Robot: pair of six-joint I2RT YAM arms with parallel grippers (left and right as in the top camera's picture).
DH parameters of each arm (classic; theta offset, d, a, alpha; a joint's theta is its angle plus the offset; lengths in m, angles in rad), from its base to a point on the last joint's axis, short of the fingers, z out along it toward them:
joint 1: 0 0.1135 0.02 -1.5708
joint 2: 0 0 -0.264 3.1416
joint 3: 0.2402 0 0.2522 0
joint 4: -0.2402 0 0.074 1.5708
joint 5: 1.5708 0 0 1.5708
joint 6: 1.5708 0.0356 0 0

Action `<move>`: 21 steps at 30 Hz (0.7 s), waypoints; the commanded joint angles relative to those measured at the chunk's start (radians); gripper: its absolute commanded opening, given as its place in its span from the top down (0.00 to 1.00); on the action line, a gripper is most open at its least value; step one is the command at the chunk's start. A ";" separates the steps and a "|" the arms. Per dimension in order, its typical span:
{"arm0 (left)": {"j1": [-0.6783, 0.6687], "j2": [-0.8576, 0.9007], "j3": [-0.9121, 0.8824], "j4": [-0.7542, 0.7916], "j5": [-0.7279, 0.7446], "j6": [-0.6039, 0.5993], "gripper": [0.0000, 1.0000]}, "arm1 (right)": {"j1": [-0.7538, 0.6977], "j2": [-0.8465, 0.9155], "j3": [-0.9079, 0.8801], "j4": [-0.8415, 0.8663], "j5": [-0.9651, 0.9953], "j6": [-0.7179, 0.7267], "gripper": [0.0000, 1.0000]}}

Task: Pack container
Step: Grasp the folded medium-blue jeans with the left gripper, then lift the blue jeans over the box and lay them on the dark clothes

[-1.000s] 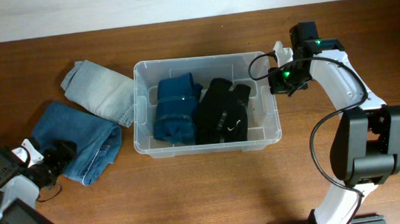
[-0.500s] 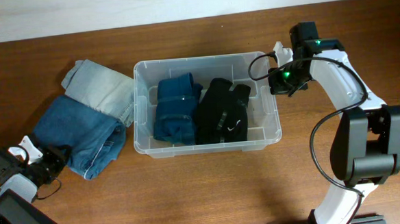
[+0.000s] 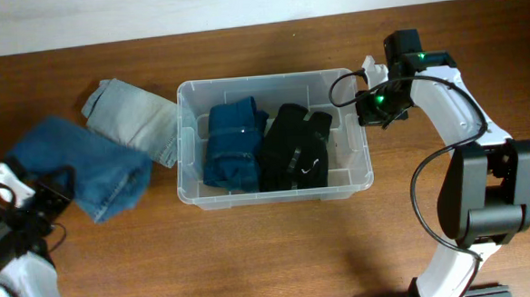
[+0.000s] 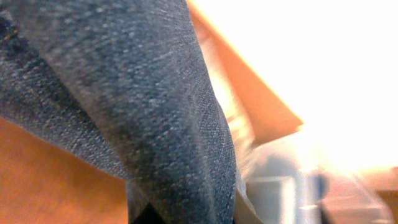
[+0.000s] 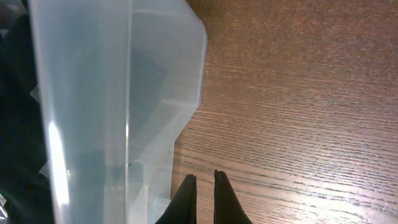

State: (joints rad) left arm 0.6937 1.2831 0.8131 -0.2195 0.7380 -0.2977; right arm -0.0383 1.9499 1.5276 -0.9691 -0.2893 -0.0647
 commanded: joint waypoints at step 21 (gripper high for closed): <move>-0.866 0.002 0.217 0.103 0.024 -0.111 0.99 | -0.034 -0.085 0.098 -0.054 -0.069 -0.006 0.96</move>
State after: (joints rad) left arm -0.1089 1.2430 0.9695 -0.1905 0.7742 -0.4324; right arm -0.0502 1.9434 1.5417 -1.0149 -0.3298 -0.0971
